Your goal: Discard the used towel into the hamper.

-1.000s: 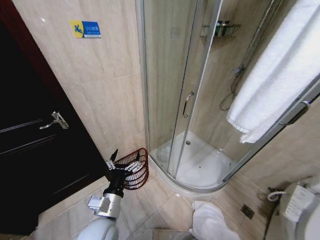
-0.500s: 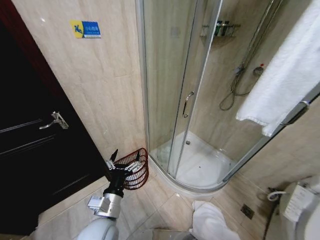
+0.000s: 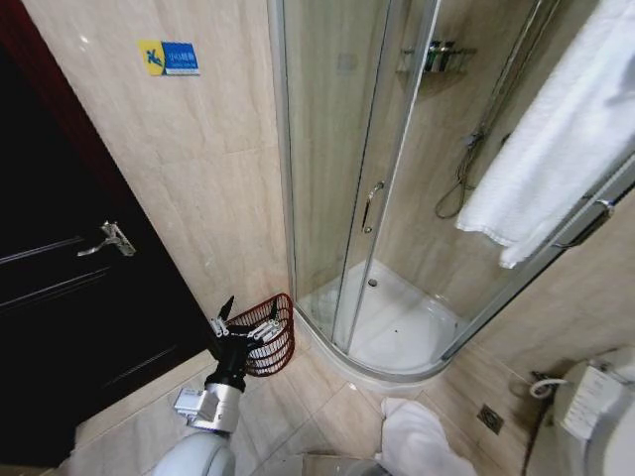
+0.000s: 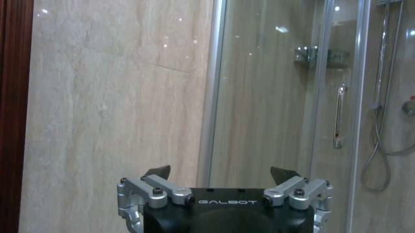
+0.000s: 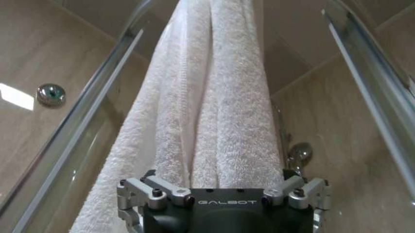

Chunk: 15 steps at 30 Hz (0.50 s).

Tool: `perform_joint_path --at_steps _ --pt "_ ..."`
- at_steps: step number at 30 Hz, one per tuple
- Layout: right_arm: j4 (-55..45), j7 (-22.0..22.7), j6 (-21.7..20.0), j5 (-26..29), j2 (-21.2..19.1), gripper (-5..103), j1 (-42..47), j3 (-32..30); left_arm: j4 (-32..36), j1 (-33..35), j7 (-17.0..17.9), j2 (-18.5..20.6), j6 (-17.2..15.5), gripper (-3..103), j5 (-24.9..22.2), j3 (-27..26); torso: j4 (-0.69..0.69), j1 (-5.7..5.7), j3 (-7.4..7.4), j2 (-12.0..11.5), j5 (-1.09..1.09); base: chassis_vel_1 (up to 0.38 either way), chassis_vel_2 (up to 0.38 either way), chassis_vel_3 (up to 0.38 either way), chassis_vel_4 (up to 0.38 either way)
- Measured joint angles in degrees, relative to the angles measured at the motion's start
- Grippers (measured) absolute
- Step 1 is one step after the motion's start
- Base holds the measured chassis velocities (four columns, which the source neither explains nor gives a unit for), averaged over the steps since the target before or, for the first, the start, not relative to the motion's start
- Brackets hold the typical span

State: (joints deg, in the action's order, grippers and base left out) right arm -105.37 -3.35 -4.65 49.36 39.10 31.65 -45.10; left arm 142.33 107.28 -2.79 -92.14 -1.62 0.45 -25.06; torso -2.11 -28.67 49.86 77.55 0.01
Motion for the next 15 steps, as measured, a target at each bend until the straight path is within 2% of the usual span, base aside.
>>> perform_joint_path --at_steps 5,7,15 --pt "-0.8 1.2 -0.8 -3.0 2.3 100 -5.9 3.9 0.0 0.0 0.0 0.0 0.0 100 0.0 0.0 0.04 0.0 0.0 0.0 -0.02 0.0 0.0 0.0 0.0" --pt "-0.4 2.2 -1.6 -3.7 3.4 100 -11.5 7.4 0.0 0.0 0.0 0.0 0.0 100 0.0 0.0 0.03 0.0 -0.01 0.0 -0.04 0.0 0.0 0.0 0.0" --pt "1.1 4.2 -3.5 -5.2 4.9 100 -19.6 13.3 0.0 0.0 0.0 0.0 0.0 100 0.0 0.0 0.01 0.0 -0.01 0.0 -0.02 0.0 0.0 0.0 0.0"
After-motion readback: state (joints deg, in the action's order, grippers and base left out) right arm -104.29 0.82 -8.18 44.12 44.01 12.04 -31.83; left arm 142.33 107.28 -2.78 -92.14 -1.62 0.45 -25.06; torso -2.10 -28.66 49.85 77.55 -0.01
